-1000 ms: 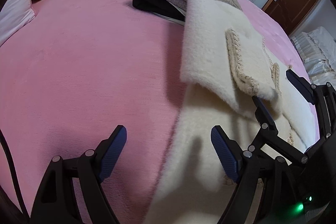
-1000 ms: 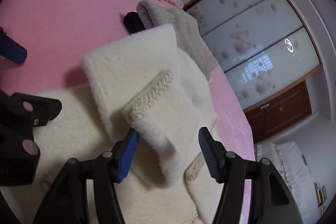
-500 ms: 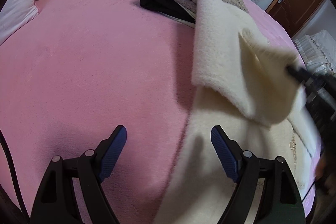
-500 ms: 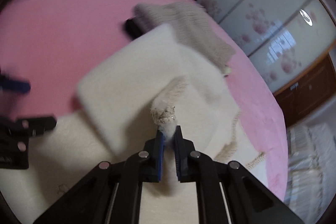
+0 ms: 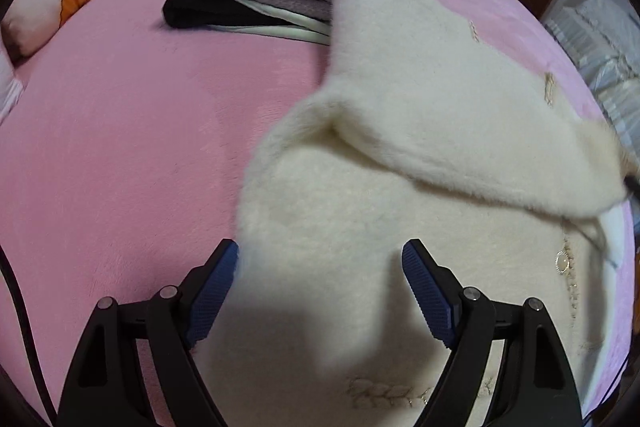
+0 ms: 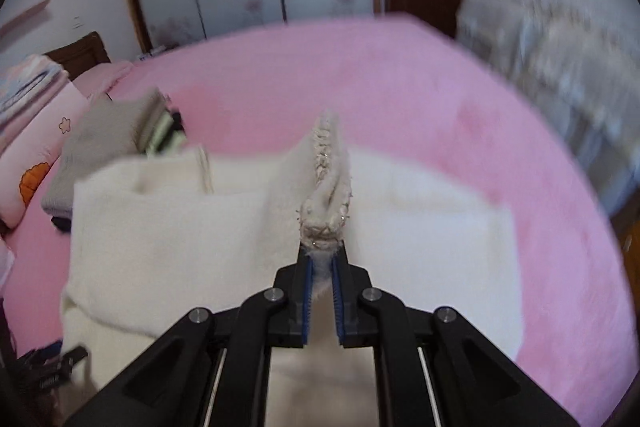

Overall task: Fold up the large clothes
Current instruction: 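Grasp the trimmed front edge with the right tool and fold it over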

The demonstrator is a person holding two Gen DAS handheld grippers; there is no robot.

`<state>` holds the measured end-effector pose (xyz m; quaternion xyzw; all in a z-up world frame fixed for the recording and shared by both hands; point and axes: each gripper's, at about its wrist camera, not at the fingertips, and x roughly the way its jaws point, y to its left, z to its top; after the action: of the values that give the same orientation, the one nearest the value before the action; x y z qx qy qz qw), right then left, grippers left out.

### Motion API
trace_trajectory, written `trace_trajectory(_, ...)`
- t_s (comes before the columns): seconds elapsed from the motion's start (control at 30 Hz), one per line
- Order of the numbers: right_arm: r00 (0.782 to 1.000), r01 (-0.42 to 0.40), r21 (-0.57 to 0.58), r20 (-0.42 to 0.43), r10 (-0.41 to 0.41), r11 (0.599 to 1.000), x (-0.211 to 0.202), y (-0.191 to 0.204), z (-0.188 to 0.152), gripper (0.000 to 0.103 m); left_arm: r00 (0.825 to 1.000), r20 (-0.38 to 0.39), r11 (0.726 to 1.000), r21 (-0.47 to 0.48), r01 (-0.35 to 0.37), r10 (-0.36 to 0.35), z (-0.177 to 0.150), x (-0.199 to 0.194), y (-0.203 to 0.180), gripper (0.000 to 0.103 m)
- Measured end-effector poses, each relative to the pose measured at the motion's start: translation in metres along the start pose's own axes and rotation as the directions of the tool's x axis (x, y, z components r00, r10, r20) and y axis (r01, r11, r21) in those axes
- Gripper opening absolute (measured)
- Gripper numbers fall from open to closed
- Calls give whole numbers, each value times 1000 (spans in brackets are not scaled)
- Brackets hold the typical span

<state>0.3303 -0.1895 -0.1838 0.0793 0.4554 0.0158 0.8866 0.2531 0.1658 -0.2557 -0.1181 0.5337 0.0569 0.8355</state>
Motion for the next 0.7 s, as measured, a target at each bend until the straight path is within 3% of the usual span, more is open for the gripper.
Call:
trace_trajectory(0.1,990,-68,120,-116,82,990,17,-31,-30,13,1000,-6,1000,24,-4,5,2,-2,-5,82)
trace_trajectory(0.27,982,-163,242,-52,180,957,8,-59,-21,20,998,18,997,61,52,-54,14,-28,-4,82)
trace_trajectory(0.33,981,-180,245,-22,191,953,7,-63,-7,39,996,58,995,75,68,-72,25,-41,-1,83)
trace_trajectory(0.4,985,-167,218,4,170,961,11,-63,8,49,992,98,994,85,67,-75,40,-49,-2,83)
trace_trajectory(0.5,984,-176,201,-2,180,964,30,-61,31,50,984,160,993,100,60,-76,70,-47,-6,83)
trace_trajectory(0.57,980,-186,193,-29,195,963,48,-58,42,50,981,193,994,110,9,-30,94,-37,-11,83)
trace_trajectory(0.7,984,-149,154,-71,161,977,67,-52,48,50,986,164,993,115,-17,-2,131,-6,-19,83)
